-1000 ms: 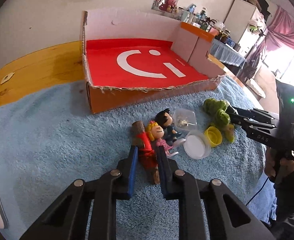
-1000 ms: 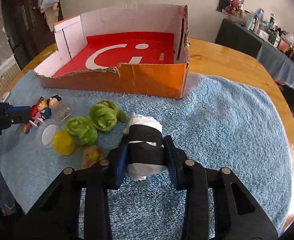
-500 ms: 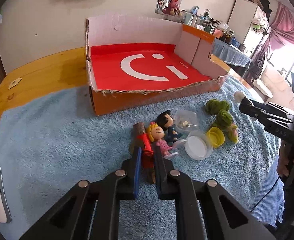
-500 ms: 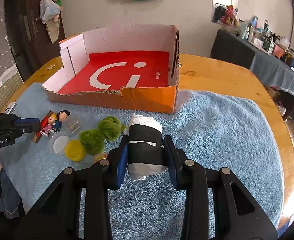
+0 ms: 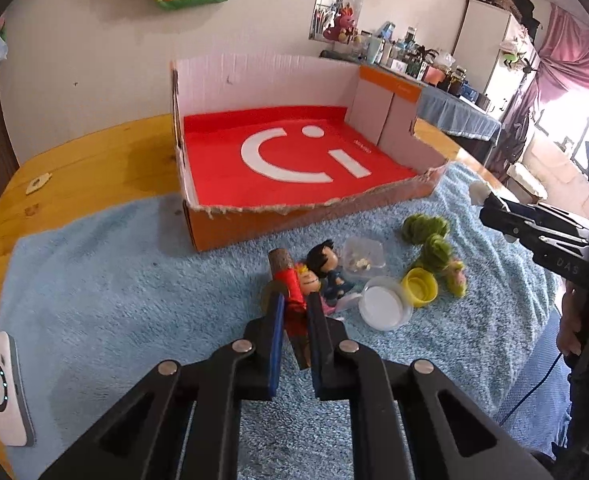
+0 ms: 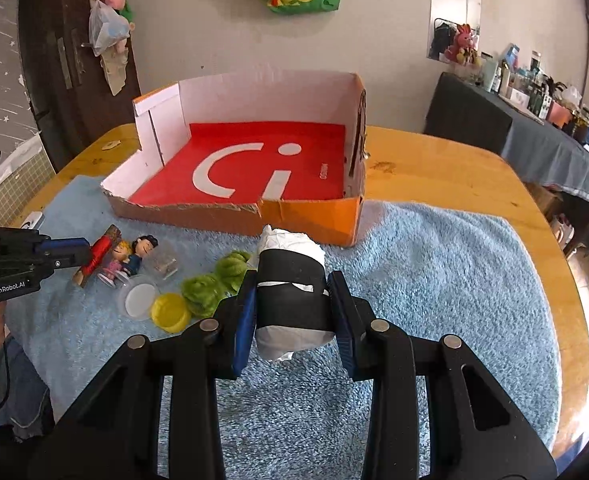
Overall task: Organize objects
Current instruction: 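Carry the red figure with the left tool while the right tool carries the roll into the box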
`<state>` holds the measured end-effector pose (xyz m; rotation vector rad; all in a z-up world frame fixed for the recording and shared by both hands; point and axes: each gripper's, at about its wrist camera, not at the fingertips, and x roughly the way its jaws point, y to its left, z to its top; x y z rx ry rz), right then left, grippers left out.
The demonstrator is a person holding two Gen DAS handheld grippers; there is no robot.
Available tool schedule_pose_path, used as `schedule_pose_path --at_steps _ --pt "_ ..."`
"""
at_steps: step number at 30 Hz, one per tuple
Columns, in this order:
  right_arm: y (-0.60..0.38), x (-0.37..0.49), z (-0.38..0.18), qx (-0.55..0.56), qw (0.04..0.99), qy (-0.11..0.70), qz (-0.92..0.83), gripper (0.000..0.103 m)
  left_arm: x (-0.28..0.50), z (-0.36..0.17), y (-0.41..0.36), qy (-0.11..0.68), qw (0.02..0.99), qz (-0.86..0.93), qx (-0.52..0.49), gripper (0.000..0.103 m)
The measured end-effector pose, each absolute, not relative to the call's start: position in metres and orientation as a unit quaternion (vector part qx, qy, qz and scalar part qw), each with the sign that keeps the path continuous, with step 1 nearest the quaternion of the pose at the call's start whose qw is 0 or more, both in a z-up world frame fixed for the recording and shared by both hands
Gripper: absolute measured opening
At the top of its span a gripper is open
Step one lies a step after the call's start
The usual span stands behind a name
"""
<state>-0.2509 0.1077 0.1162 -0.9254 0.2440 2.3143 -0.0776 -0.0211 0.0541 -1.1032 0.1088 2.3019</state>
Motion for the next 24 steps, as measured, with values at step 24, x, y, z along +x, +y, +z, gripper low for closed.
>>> schedule_pose_path --at_steps 24 --pt "0.116 -0.288 0.158 -0.327 0.311 0.060 0.890 0.033 -0.093 0.115 -0.012 0.047 0.304 0.878 -0.367 0.011"
